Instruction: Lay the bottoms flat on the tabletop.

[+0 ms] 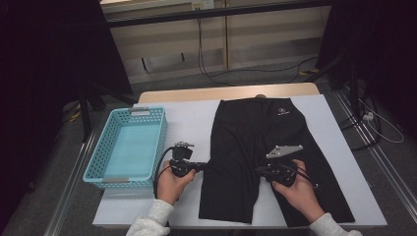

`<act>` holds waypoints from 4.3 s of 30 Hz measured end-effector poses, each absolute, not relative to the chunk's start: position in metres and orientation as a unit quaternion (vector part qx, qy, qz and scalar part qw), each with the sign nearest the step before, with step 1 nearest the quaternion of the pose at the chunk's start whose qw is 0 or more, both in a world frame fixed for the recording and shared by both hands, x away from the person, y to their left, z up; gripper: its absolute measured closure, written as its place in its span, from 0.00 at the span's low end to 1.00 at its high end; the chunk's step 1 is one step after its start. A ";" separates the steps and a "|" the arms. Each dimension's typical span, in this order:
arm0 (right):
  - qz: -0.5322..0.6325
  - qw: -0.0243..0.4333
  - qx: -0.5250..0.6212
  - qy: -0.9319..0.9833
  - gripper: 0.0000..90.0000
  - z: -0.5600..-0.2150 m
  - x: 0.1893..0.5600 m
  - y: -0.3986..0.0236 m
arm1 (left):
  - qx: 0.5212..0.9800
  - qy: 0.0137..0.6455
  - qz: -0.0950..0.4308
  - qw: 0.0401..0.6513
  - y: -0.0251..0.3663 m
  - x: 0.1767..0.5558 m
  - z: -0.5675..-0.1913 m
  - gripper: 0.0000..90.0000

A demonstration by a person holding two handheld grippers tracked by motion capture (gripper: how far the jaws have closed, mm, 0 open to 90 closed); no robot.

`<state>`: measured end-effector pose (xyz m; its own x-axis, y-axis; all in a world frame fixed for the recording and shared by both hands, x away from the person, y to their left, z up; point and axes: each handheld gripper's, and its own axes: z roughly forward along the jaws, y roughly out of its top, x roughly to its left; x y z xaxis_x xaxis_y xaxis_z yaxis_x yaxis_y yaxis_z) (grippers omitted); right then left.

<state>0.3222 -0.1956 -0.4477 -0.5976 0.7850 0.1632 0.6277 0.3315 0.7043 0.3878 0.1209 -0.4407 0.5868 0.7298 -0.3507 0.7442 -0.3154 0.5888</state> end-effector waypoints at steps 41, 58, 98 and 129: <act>0.369 0.102 0.428 0.819 0.98 -0.451 0.322 -0.196 | 0.793 0.478 0.045 0.374 0.106 0.448 -0.442 1.00; 0.341 0.127 0.431 0.825 0.97 -0.450 0.320 -0.199 | 0.805 0.454 0.061 0.377 0.121 0.417 -0.445 0.53; 0.335 0.098 0.347 0.870 1.00 -0.450 0.297 -0.184 | 0.832 0.428 0.036 0.352 0.125 0.373 -0.441 0.96; 0.348 0.088 0.327 0.874 0.99 -0.444 0.292 -0.184 | 0.843 0.406 0.038 0.352 0.117 0.367 -0.447 0.78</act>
<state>0.2921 -0.1842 -0.4438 -0.7706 0.6330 0.0741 0.5108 0.5438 0.6659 0.3672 0.1170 -0.4467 0.6677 0.7108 -0.2213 0.6569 -0.4228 0.6242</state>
